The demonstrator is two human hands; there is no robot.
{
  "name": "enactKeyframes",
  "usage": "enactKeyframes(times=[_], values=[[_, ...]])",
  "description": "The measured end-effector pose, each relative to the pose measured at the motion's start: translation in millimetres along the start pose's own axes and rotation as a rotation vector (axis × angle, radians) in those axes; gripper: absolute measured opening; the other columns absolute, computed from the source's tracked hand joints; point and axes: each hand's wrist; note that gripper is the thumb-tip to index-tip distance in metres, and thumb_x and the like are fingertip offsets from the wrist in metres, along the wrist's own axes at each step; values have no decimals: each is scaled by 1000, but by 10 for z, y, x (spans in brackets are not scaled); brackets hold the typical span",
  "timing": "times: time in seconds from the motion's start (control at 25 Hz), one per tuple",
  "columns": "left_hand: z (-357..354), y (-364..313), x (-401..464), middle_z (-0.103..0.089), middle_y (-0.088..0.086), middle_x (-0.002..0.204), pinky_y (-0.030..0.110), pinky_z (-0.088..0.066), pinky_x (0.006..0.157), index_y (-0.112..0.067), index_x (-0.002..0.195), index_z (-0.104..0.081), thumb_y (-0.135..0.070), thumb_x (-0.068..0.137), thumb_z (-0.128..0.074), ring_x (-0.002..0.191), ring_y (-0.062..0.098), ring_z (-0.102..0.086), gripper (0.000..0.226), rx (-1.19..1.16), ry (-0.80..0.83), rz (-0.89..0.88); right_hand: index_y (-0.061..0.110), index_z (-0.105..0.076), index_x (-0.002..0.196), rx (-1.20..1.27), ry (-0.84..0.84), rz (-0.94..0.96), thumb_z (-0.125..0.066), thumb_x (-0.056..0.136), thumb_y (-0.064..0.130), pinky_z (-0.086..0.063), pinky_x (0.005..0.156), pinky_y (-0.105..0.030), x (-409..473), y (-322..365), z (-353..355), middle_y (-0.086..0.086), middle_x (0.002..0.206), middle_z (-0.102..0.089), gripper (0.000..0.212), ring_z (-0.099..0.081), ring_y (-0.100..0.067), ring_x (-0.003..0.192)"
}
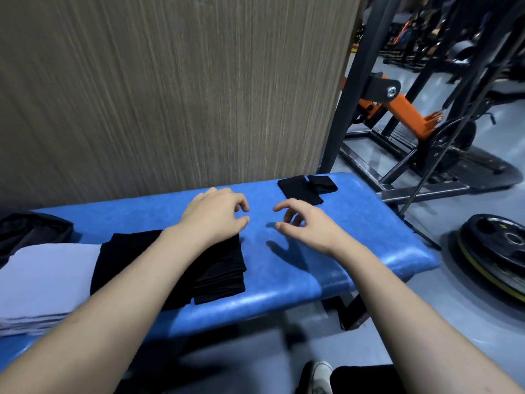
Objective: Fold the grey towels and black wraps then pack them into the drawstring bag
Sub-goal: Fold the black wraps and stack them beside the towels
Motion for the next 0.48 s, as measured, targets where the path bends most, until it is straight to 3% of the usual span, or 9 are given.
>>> enactKeyframes(times=[0.24, 0.36, 0.48], values=[[-273, -523, 929, -50, -3, 129, 33, -43, 86, -38, 128, -54, -46, 88, -60, 117, 20, -55, 41, -5, 145, 25, 32, -59, 119, -248, -59, -100, -70, 86, 38, -48, 93, -34, 298, -720, 551, 6, 106, -50, 36, -52, 0, 89], [-480, -677, 1336, -45, 1, 132, 36, -45, 88, -32, 135, -48, -47, 86, -63, 116, 25, -55, 53, -93, 180, 93, 35, -54, 125, -332, -47, -108, -65, 77, 53, -47, 99, -40, 503, -983, 753, 5, 114, -48, 53, -54, -17, 110], [-644, -678, 1663, -43, 8, 139, 40, -45, 96, -27, 144, -38, -47, 84, -66, 124, 31, -51, 69, -129, 154, 181, 35, -50, 133, -396, -32, -101, -70, 77, 45, -44, 103, -44, 744, -1165, 903, -1, 124, -45, 60, -50, -27, 118]])
Point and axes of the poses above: each hand's wrist, its own x-axis towards the middle knuckle, its own z-axis out of the back of the hand, y = z × x
